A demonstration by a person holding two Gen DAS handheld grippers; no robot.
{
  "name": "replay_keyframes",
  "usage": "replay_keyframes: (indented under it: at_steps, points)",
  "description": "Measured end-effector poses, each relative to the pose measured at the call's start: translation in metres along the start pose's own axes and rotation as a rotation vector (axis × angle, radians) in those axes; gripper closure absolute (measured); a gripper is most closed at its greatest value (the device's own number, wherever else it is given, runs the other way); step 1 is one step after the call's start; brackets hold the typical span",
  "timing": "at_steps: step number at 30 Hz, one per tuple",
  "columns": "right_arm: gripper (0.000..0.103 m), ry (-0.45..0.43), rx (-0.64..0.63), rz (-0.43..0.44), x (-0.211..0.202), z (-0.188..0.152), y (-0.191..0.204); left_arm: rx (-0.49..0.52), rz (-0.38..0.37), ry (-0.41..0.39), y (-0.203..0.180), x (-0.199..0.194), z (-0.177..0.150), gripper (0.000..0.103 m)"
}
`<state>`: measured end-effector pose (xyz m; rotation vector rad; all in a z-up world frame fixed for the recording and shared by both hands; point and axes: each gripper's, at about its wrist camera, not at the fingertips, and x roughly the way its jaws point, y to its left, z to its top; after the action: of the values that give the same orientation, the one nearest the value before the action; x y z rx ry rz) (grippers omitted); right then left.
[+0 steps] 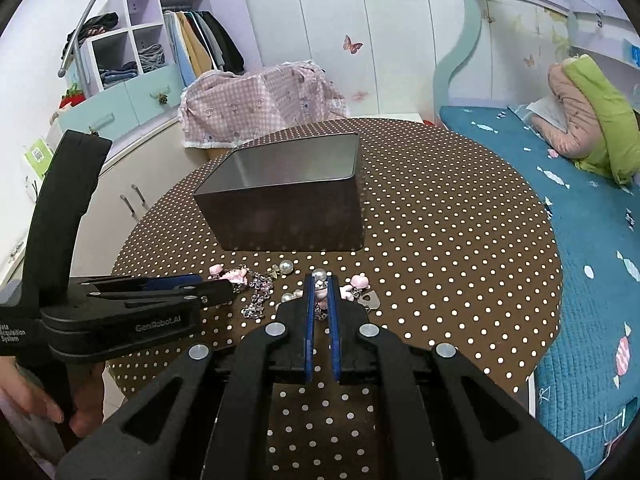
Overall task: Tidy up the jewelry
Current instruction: 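Grasp the pearl charm chain with the right gripper while the left grasps the pink bunny charm, then carry the pearl chain in the right gripper while the left carries the bunny charm to the tin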
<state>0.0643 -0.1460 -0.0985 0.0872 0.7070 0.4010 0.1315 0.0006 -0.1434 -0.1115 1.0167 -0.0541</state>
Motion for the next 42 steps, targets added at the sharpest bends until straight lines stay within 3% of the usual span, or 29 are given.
replay_keyframes:
  at_steps: [13,22,31,37,42]
  points:
    - [0.098,-0.028,0.000,0.011,-0.004,0.006,-0.001,-0.028,-0.024,-0.014,0.012,-0.013,-0.003,0.088]
    - [0.098,-0.067,-0.001,0.024,-0.007,0.016,0.002,-0.011,-0.019,-0.086,0.021,-0.036,0.000,0.088]
    - [0.098,-0.122,-0.025,0.026,-0.012,0.033,0.010,0.007,-0.060,-0.167,0.026,-0.064,0.013,0.088]
    - [0.098,-0.158,-0.021,0.019,-0.014,0.046,0.012,-0.003,-0.135,-0.211,0.032,-0.082,0.026,0.088]
    - [0.098,-0.193,-0.024,0.013,-0.015,0.058,0.013,0.019,-0.142,-0.256,0.029,-0.091,0.042,0.088]
